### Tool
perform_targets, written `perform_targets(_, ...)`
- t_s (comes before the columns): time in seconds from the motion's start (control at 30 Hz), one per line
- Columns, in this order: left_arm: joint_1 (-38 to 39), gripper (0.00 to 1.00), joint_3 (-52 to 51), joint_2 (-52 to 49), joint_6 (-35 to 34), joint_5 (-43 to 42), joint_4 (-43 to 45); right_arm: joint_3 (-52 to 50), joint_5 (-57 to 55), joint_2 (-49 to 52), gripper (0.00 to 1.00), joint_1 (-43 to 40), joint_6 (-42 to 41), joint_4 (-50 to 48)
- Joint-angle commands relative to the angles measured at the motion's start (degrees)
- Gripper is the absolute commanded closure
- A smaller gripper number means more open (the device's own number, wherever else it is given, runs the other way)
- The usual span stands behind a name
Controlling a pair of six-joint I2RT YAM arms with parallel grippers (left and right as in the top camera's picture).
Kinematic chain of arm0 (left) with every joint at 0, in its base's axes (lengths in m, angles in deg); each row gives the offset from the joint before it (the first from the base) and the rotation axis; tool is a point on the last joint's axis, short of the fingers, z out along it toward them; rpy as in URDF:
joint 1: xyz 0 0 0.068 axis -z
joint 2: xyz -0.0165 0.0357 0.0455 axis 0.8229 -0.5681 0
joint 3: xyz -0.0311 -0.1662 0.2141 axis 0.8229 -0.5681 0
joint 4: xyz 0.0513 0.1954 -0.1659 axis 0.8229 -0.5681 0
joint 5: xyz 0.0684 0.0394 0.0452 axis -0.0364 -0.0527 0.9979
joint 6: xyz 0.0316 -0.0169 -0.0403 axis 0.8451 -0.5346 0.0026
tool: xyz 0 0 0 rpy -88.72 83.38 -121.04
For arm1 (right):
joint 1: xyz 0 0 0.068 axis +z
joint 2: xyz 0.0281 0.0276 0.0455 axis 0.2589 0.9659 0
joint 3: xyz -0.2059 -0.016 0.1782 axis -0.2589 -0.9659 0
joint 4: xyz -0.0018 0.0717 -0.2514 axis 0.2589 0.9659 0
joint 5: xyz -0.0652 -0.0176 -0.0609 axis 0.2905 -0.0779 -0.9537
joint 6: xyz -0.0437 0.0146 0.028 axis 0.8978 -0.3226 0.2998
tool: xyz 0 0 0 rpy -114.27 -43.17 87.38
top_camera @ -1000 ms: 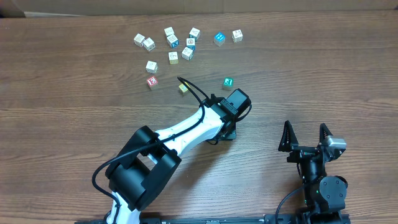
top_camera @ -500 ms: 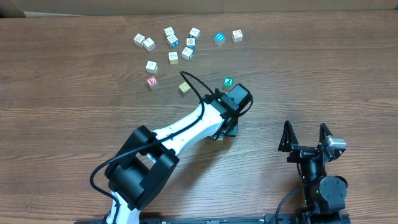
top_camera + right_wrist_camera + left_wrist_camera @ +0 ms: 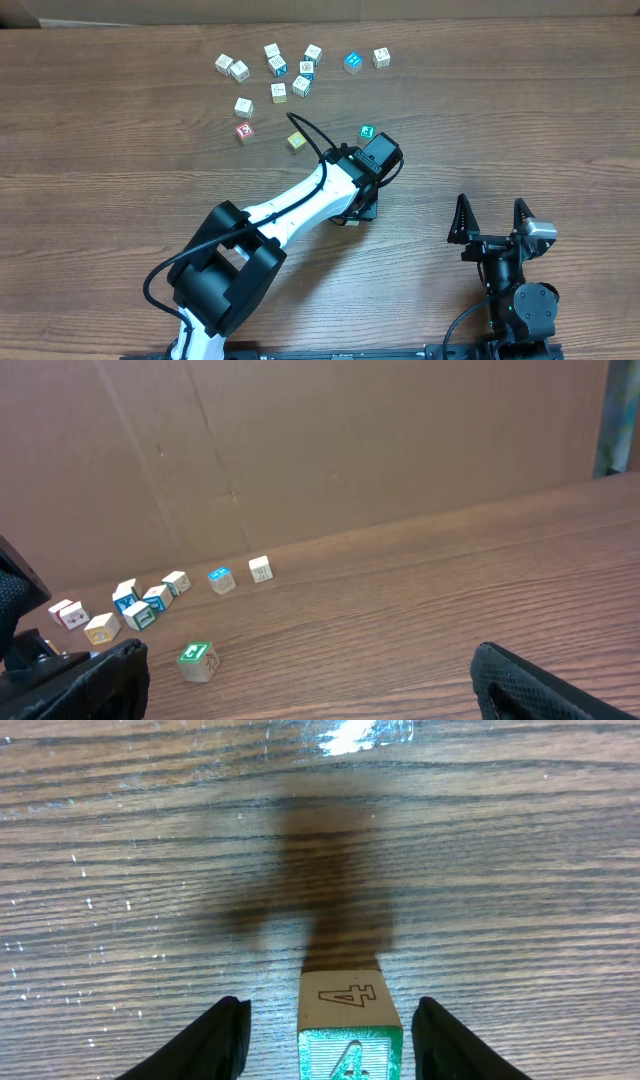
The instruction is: Form a tower
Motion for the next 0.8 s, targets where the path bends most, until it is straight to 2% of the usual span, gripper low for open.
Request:
perform_targets(0.0, 0.5, 0.5, 0.3, -0.7, -1.5, 1.0, 0.4, -0.6, 0.0, -0.5, 0.0, 0.3, 0.3, -0.2)
perform_targets(0.23, 1.1, 0.5, 0.3, -1.5, -2.0, 0.8, 0.7, -0.6, 0.0, -0.5, 0.0, 0.3, 0.3, -0.2)
perform_targets(0.37, 1.7, 0.61, 0.3, -1.5, -2.8, 0.8, 0.7, -0.6, 0.0, -0.5, 0.0, 0.3, 0.3, -0.2)
perform_targets(0.63, 2.3, 0.61, -0.2, -1.5, -3.4, 3.0, 0.8, -0.6, 0.0, -0.5, 0.0, 0.3, 0.3, -0.2)
perform_targets(0.77, 2.4, 0.67, -0.3, -1.5, -3.5, 2.9, 0.5, -0.6, 0.0, -0.5, 0.0, 0.3, 0.3, -0.2)
